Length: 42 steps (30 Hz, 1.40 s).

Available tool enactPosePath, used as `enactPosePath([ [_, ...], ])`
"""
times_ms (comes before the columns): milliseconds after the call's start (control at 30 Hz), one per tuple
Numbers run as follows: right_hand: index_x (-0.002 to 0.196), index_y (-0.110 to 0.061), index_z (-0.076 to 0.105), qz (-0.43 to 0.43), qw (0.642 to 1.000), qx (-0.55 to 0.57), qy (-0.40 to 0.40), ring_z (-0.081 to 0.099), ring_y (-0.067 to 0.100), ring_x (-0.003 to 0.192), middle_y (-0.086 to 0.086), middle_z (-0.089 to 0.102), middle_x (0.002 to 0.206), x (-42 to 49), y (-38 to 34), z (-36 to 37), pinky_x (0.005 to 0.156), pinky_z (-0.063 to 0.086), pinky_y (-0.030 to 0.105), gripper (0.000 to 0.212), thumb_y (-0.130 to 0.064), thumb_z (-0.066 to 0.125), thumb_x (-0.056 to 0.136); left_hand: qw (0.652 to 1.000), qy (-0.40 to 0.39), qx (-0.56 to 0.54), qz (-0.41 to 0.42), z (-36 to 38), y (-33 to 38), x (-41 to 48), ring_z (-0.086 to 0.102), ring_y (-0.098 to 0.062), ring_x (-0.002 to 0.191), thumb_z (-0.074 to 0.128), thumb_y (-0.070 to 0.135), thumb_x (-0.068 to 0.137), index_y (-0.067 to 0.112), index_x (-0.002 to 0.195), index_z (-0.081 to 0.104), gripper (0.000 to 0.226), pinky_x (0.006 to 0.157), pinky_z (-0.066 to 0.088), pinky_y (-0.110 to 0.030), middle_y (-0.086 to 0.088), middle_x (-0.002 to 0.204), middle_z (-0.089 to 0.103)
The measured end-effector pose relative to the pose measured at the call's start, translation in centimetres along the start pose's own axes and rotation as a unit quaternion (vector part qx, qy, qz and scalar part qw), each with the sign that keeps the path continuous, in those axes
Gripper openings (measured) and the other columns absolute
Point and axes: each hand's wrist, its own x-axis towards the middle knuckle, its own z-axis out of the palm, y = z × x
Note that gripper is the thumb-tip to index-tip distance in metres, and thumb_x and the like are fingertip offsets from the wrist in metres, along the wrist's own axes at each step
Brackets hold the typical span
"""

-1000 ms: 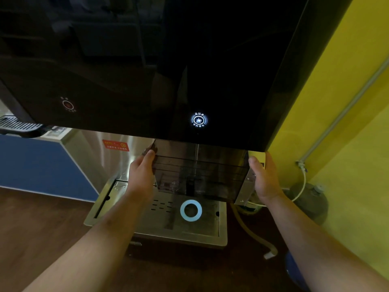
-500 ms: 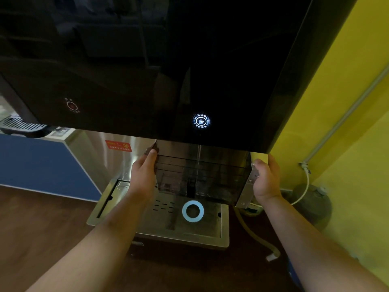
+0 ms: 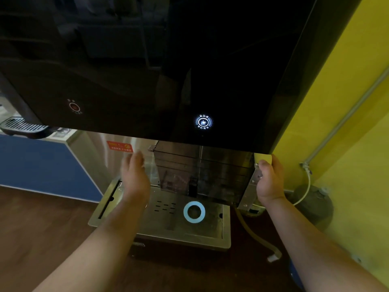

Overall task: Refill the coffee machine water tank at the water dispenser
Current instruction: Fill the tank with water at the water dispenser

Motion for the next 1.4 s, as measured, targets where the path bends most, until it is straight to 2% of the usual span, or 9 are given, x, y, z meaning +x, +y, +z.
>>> enactPosePath([
  [67, 0.088, -0.018, 0.059, -0.003, 1.0, -0.001, -0.003, 0.055, 0.029, 0.078, 0.005, 0.057, 0.078, 0.1, 0.1, -0.1, 0.071, 0.042, 0.038, 0.029, -0.042, 0.051, 0.073, 0.994, 0.076, -0.019, 0.071, -0.3, 0.3, -0.8, 0.046, -0.002, 0.071, 0.042, 0.017, 0.104, 0.019, 0.086, 0.052, 0.02, 0.072, 0.041, -0.022, 0.004, 0.08, 0.046],
  [167, 0.091, -0.018, 0.062, -0.009, 1.0, -0.01, -0.014, 0.058, 0.04, 0.084, 0.011, 0.06, 0.084, 0.2, 0.6, -0.2, 0.074, 0.046, 0.049, 0.029, -0.04, 0.05, 0.077, 0.955, -0.012, 0.039, 0.294, -0.3, 0.7, -2.4, 0.046, 0.003, 0.059, 0.046, 0.018, 0.095, 0.019, 0.075, 0.05, 0.02, 0.058, 0.041, -0.015, 0.004, 0.067, 0.045],
  [333, 0.086, -0.026, 0.065, 0.013, 1.0, -0.004, -0.008, 0.05, 0.053, 0.084, 0.019, 0.054, 0.087, 0.5, 1.4, -0.2, 0.078, 0.045, 0.064, 0.02, -0.038, 0.053, 0.077, 0.736, -0.152, 0.288, 0.593, 2.7, 3.7, -4.8, 0.041, -0.003, 0.057, 0.054, 0.022, 0.092, 0.002, 0.135, 0.051, 0.047, 0.049, 0.034, -0.018, 0.008, 0.063, 0.048],
  [867, 0.079, -0.04, 0.071, 0.016, 0.999, 0.028, -0.008, 0.056, 0.023, 0.08, -0.012, 0.066, 0.073, 0.1, -0.9, 0.1, 0.076, 0.043, 0.039, 0.023, -0.03, 0.05, 0.082, 0.738, -0.14, 0.452, 0.481, 4.8, 3.9, -5.1, 0.038, -0.005, 0.047, 0.056, 0.027, 0.094, 0.027, 0.155, -0.014, 0.093, 0.042, 0.023, -0.019, 0.01, 0.063, 0.042],
  [1067, 0.076, -0.032, 0.066, -0.011, 1.0, 0.009, -0.02, 0.054, 0.019, 0.069, -0.01, 0.06, 0.067, -0.1, -1.2, 0.1, 0.065, 0.042, 0.035, 0.017, -0.033, 0.05, 0.08, 0.747, -0.148, 0.28, 0.584, 3.0, 1.6, -3.7, 0.049, -0.01, 0.058, 0.053, 0.022, 0.091, 0.01, 0.133, 0.046, 0.044, 0.046, 0.044, -0.028, -0.001, 0.068, 0.056],
  [1167, 0.083, -0.025, 0.061, -0.017, 1.0, -0.012, -0.018, 0.054, 0.012, 0.066, -0.01, 0.059, 0.07, -0.2, -1.2, -0.1, 0.063, 0.042, 0.032, 0.017, -0.038, 0.05, 0.078, 0.895, -0.025, 0.182, 0.407, 0.8, -1.0, -3.2, 0.051, -0.018, 0.082, 0.053, 0.028, 0.087, 0.019, 0.107, 0.049, 0.022, 0.068, 0.046, -0.037, -0.009, 0.092, 0.051],
  [1233, 0.086, -0.025, 0.061, -0.023, 0.999, -0.025, -0.016, 0.057, 0.012, 0.069, -0.01, 0.062, 0.073, -0.2, -1.0, -0.4, 0.064, 0.044, 0.03, 0.024, -0.043, 0.049, 0.074, 0.983, 0.023, 0.088, 0.157, -0.1, -1.4, -3.0, 0.05, -0.023, 0.118, 0.054, 0.04, 0.089, 0.021, 0.133, 0.042, 0.05, 0.098, 0.046, -0.043, -0.01, 0.129, 0.046],
  [1300, 0.087, -0.026, 0.062, -0.028, 0.999, -0.034, -0.012, 0.058, 0.017, 0.076, -0.009, 0.063, 0.077, -0.2, -0.8, -0.5, 0.069, 0.045, 0.031, 0.026, -0.044, 0.048, 0.074, 0.999, -0.019, 0.008, -0.025, -0.5, -0.8, -2.6, 0.032, -0.03, 0.147, 0.049, 0.051, 0.098, 0.031, 0.157, 0.023, 0.067, 0.118, 0.03, -0.057, -0.006, 0.162, 0.028],
  [1400, 0.079, -0.032, 0.065, -0.023, 0.999, -0.035, -0.015, 0.051, 0.031, 0.074, 0.009, 0.054, 0.077, -0.3, -0.8, -0.6, 0.069, 0.039, 0.041, 0.019, -0.043, 0.049, 0.074, 0.988, -0.102, -0.021, -0.116, -0.2, 0.4, -2.2, 0.028, -0.022, 0.15, 0.035, 0.053, 0.103, 0.035, 0.157, 0.028, 0.057, 0.119, 0.017, -0.058, 0.004, 0.164, 0.029],
])
